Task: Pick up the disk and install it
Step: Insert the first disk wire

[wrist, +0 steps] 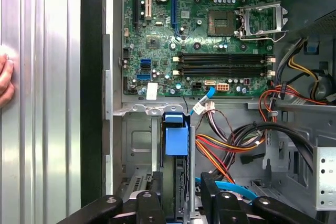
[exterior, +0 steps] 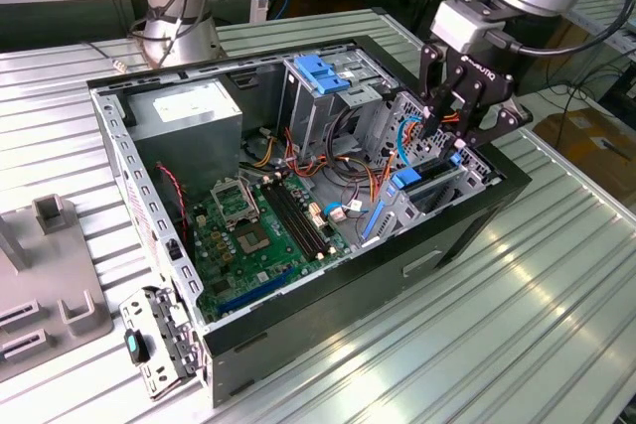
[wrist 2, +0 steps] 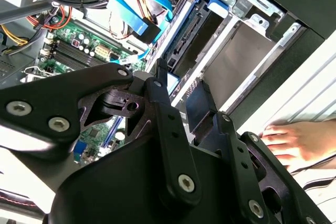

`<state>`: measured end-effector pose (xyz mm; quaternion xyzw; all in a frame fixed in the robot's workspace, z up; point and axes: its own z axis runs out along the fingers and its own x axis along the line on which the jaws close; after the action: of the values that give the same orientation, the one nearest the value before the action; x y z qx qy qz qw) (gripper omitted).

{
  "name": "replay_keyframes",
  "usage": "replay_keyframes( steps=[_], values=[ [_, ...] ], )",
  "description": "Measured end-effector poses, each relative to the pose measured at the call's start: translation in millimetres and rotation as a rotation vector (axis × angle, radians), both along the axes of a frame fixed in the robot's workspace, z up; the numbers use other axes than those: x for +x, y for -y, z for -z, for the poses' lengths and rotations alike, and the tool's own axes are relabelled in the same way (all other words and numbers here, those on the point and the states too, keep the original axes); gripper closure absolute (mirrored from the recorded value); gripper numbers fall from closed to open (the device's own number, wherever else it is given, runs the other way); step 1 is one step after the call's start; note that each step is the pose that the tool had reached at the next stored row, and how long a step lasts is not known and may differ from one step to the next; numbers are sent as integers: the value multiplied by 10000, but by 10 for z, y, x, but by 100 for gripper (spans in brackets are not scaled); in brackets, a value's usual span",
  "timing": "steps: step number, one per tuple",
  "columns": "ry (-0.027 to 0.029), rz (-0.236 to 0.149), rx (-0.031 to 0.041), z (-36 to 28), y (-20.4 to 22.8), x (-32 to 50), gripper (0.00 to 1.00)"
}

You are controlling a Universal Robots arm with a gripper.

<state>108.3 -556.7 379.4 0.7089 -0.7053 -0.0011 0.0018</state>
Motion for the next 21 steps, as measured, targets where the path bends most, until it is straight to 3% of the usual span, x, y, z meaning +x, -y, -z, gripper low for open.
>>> replay_keyframes(
  steps=[7,11,21],
  values=[
    [0,0,2,-8,-17,0,58],
    [0,0,4,-8,-103,0,58],
    [0,0,3,-55,-258,1,58]
  ],
)
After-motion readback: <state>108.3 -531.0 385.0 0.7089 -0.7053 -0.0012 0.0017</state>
